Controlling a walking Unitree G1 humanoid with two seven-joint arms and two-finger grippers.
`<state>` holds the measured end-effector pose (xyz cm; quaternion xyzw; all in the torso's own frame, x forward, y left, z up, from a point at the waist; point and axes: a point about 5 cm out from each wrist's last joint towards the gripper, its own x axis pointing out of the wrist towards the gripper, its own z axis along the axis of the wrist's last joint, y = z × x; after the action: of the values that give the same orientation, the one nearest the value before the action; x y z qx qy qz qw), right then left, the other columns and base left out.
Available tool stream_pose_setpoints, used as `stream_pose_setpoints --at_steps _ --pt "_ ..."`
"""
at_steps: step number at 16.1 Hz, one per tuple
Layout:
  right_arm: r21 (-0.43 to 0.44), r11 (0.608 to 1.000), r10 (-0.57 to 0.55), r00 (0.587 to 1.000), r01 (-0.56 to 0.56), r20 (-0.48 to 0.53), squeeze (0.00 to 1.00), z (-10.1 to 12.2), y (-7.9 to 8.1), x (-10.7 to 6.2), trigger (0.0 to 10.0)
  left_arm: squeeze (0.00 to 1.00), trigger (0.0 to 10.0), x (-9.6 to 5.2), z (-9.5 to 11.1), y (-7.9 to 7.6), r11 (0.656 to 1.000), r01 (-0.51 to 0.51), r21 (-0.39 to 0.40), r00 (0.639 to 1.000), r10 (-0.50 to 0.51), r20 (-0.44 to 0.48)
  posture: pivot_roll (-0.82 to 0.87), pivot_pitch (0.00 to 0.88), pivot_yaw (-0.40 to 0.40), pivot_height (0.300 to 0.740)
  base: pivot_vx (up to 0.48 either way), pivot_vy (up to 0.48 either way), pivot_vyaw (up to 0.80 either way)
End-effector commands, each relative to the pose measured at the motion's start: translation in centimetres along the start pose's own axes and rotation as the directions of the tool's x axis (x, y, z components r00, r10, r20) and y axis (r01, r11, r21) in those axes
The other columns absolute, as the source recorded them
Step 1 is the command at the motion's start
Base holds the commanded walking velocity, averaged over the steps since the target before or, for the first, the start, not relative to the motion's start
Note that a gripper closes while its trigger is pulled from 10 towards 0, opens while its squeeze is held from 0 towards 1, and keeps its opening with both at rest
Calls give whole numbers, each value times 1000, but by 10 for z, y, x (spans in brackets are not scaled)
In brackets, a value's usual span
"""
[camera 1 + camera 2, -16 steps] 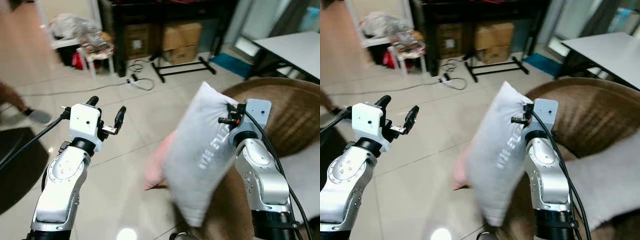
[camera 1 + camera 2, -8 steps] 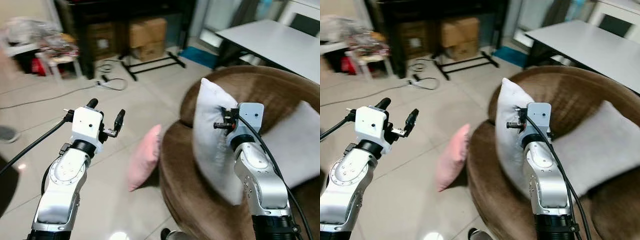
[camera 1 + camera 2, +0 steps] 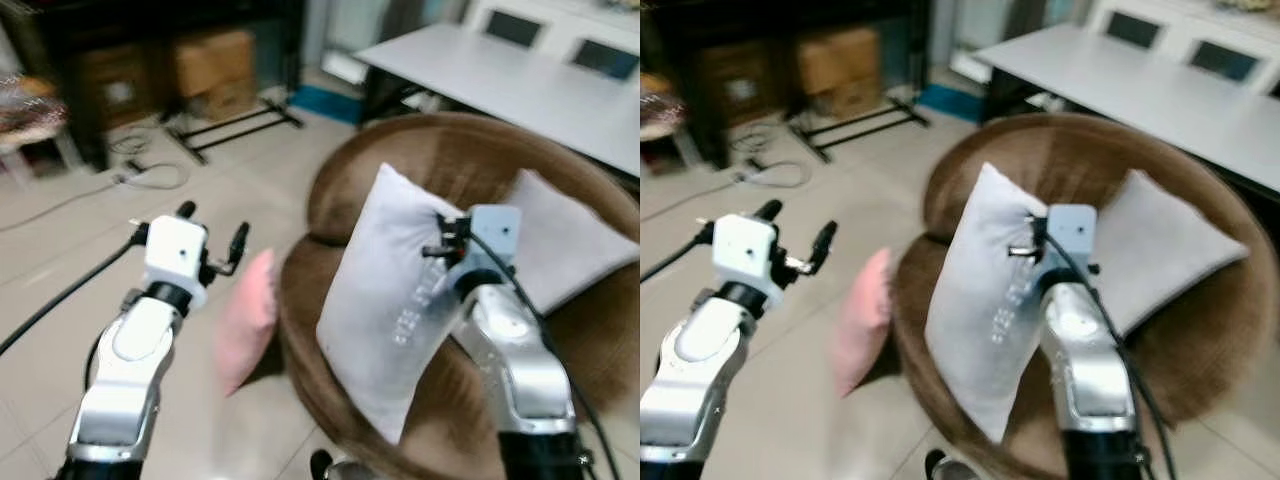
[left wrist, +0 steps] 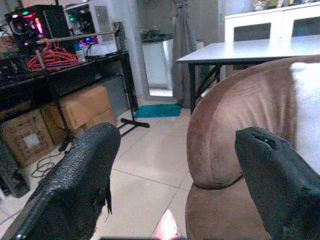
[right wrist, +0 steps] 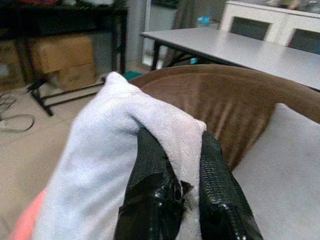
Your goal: Move the pillow to the sofa from floor
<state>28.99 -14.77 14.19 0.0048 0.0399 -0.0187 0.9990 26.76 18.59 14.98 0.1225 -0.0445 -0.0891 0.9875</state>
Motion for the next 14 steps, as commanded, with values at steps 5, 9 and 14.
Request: stream_pose_setpoints --at_steps 5,9,14 --pt "12 1000 -14 996 13 84 0 16 -6 1 10000 0 10000 0 2 -4 1000 2 -11 1000 -2 17 38 0 -63 740 0 0 -800" --pt "54 993 101 995 -102 20 0 8 4 -1 10000 0 10000 -2 3 -3 999 -5 -50 1000 5 9 39 0 -65 740 0 0 -800" --pt "19 969 246 969 -245 -6 0 4 19 -5 10000 0 10000 -4 5 -6 997 51 -64 998 -49 29 39 0 -63 740 178 0 -283"
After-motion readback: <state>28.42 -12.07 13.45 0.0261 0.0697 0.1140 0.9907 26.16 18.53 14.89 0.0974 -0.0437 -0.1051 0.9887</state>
